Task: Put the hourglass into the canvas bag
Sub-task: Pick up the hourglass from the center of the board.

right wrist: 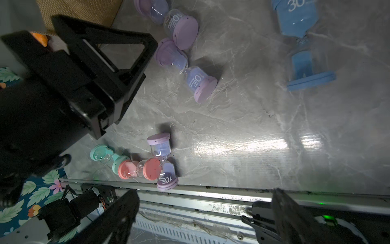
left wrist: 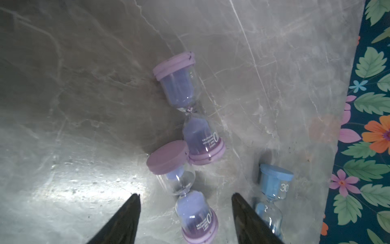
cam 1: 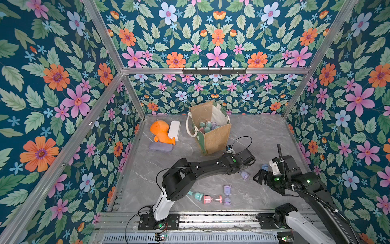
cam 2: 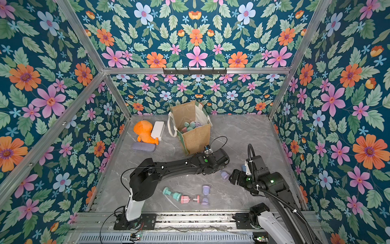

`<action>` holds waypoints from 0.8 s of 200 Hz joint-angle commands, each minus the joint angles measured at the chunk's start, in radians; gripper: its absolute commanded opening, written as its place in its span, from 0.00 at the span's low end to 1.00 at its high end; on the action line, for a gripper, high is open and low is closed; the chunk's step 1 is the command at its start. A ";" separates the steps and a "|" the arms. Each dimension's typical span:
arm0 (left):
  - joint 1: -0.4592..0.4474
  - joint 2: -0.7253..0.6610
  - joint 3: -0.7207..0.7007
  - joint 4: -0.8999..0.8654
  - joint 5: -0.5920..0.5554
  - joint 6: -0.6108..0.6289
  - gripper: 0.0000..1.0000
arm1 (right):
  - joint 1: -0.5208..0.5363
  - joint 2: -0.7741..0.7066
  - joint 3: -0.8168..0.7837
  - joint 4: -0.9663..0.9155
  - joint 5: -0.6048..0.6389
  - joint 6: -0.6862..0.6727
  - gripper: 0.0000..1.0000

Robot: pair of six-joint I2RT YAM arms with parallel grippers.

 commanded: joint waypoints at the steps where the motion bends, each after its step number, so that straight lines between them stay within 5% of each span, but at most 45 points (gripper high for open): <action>1: -0.001 0.020 0.011 -0.031 -0.005 -0.074 0.69 | -0.003 -0.003 -0.005 0.028 -0.021 -0.001 0.99; 160: 0.033 0.141 0.022 -0.046 -0.013 -0.163 0.58 | -0.005 0.022 0.007 0.112 0.011 0.007 0.99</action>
